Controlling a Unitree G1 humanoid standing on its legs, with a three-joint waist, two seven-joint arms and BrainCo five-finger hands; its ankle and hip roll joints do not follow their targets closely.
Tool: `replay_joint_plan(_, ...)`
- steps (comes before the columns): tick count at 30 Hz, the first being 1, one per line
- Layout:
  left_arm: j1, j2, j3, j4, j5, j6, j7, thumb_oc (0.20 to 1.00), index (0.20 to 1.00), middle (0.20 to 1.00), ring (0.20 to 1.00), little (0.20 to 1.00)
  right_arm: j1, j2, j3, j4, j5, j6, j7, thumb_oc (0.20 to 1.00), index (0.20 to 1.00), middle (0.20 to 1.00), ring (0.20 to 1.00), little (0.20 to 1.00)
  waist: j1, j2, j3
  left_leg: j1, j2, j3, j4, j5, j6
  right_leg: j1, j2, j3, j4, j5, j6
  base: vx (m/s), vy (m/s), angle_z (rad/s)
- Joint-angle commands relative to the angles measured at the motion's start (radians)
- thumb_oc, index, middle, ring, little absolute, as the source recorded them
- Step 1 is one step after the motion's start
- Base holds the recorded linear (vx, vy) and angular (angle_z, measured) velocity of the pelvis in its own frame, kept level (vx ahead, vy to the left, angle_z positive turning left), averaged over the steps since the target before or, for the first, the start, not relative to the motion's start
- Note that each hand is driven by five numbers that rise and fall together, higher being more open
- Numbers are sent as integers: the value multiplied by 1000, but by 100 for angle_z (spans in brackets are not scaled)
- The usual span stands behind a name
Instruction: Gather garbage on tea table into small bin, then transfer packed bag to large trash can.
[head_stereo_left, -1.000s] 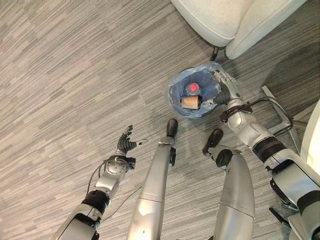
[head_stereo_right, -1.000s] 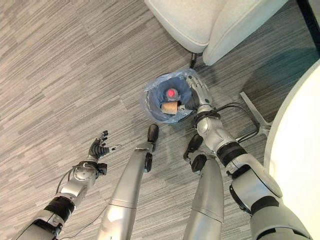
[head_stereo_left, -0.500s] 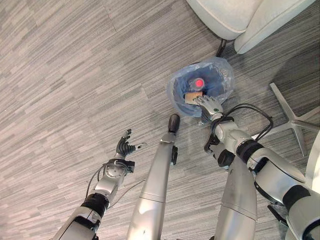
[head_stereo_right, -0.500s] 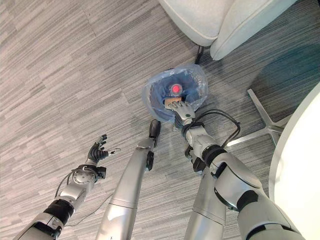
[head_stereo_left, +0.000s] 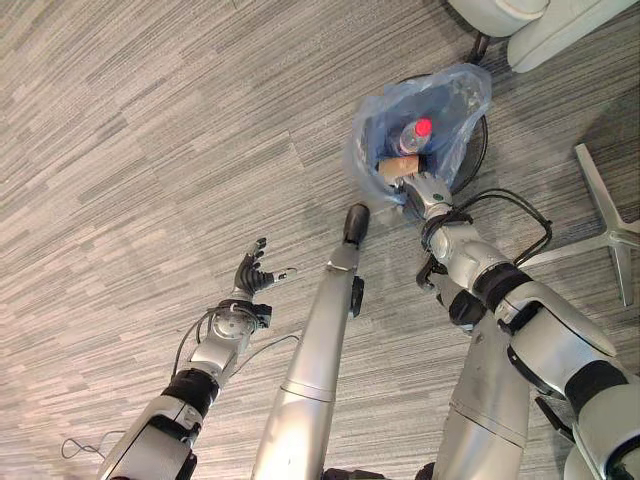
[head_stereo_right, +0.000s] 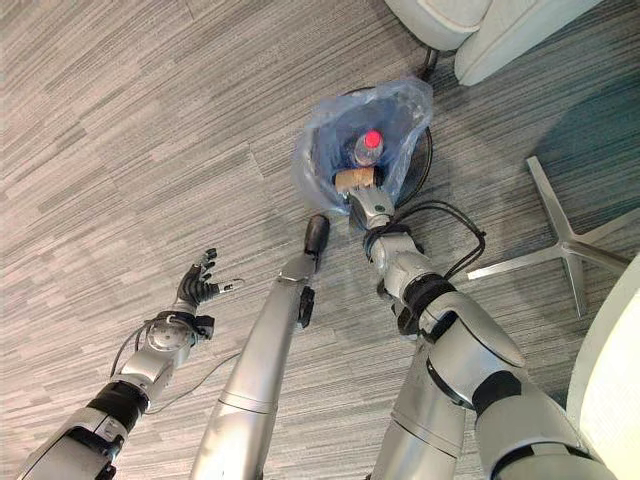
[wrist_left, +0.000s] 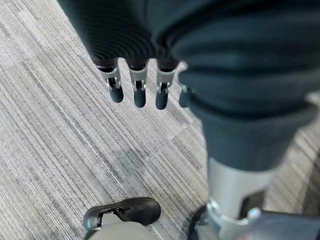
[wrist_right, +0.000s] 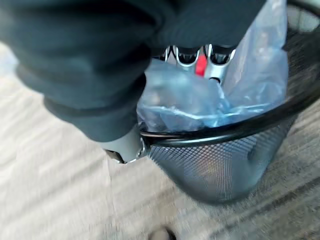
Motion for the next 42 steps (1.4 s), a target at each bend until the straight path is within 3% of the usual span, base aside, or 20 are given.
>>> replay_joint_plan(1, 43, -4, 22, 23, 12, -8, 5, 1000, 1000, 1000, 1000, 1000, 67, -9, -16, -68, 61, -33, -20, 200, 200, 200, 200, 200, -12, -2, -67, 94, -6, 20, -77, -69, 14, 61, 53, 82, -172, 34, 135, -58, 38, -12)
replay_joint_plan(6, 54, 8, 46, 33, 26, -4, -2, 1000, 1000, 1000, 1000, 1000, 116, -30, -45, -126, 68, -52, -1, 200, 200, 200, 200, 200, -23, -15, -71, 204, 9, 27, -163, -58, 9, 168, 60, 81, -266, 65, 146, -36, 9, -10)
replay_joint_plan(10, 55, 11, 49, 39, 22, -7, 2, 1000, 1000, 1000, 1000, 1000, 98, -41, -47, -104, 47, -39, -14, 200, 200, 200, 200, 200, -24, -14, -77, 198, 13, 28, -172, -53, 9, 163, 63, 78, -273, 64, 145, -6, -18, -4)
replay_joint_plan(17, 74, -11, 65, 45, 35, 5, 11, 1000, 1000, 1000, 1000, 1000, 181, 11, -159, -118, 181, -58, -36, 200, 200, 200, 200, 200, -33, -13, -101, 213, 24, 37, -204, -48, 18, 171, 70, 86, -293, 75, 148, -6, 11, -3)
replay_joint_plan(25, 70, -35, 91, 67, 37, 32, 6, 1000, 1000, 1000, 1000, 1000, 377, 114, -339, -230, 559, -131, 31, 200, 200, 200, 200, 200, -66, -31, -95, 355, 31, 43, -279, -44, 19, 290, 83, 82, -370, 110, 159, -21, 15, -5)
replay_joint_plan(26, 77, -40, 97, 67, 33, 41, -2, 1000, 1000, 1000, 1000, 1000, 447, 145, -368, -260, 669, -146, 67, 200, 200, 200, 200, 200, -77, -39, -86, 419, 33, 47, -309, -45, 18, 350, 87, 76, -408, 125, 162, -30, 15, -7)
replay_joint_plan(29, 91, -44, 101, 62, 30, 48, -13, 1000, 1000, 1000, 1000, 1000, 514, 166, -378, -281, 754, -149, 103, 200, 200, 200, 200, 200, -88, -47, -71, 500, 36, 51, -346, -44, 16, 425, 92, 67, -453, 143, 167, -7, 18, -14)
replay_joint_plan(33, 135, -46, 113, 64, 8, 52, -25, 1000, 1000, 1000, 1000, 1000, 627, 230, -381, -325, 976, -163, 168, 200, 200, 200, 200, 200, -99, -65, -48, 693, 42, 64, -432, -40, 12, 603, 103, 51, -557, 189, 181, 23, 24, -7)
replay_joint_plan(37, 171, -45, 120, 59, 6, 49, -35, 1000, 1000, 1000, 1000, 1000, 672, 226, -365, -348, 952, -161, 187, 200, 200, 200, 200, 200, -101, -74, -38, 797, 45, 74, -485, -33, 8, 704, 109, 41, -618, 209, 188, 38, 7, -14)
replay_joint_plan(40, 189, -43, 128, 72, 9, 48, -43, 1000, 1000, 1000, 1000, 1000, 681, 202, -352, -339, 844, -151, 186, 200, 200, 200, 200, 200, -102, -77, -34, 858, 43, 78, -511, -30, 8, 770, 108, 34, -647, 216, 192, 7, 3, -8)
replay_joint_plan(42, 189, -42, 130, 89, 19, 45, -42, 1000, 1000, 1000, 1000, 1000, 664, 176, -339, -321, 703, -137, 164, 200, 200, 200, 200, 200, -105, -77, -28, 861, 35, 84, -519, -1, 14, 784, 104, 25, -671, 243, 181, -66, 22, -5)
